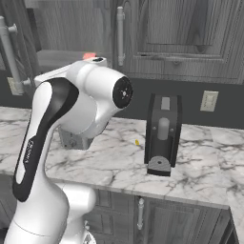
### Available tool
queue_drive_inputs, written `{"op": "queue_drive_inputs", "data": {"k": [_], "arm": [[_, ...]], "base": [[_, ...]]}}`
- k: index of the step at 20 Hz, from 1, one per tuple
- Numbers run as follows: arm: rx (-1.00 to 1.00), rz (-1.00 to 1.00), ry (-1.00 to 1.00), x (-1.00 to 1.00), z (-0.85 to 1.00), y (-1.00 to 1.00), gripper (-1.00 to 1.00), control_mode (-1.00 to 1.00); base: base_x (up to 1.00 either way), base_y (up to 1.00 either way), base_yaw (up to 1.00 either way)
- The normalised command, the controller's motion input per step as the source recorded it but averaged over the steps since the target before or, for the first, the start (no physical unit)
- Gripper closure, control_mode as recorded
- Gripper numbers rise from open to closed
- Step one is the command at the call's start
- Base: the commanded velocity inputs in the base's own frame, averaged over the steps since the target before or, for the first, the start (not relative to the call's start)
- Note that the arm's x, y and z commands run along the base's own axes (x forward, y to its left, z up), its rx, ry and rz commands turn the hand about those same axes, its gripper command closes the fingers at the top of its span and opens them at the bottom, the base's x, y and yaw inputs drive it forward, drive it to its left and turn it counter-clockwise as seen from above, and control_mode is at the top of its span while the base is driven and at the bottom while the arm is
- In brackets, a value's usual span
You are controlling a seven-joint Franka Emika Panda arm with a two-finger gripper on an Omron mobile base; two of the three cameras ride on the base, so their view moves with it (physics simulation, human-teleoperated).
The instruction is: Pick the bar soap and dish brush from the cabinet and place them on the counter.
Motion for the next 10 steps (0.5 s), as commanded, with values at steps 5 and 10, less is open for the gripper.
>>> {"op": "queue_drive_inputs", "data": {"k": [5,10], "arm": [[0.00,0.00,0.00,0.31,-0.07,0.37,-1.00,-1.00],[0.00,0.00,0.00,0.48,-0.10,0.20,-1.00,-1.00]], "base": [[0.00,0.00,0.00],[0.00,0.00,0.00]]}}
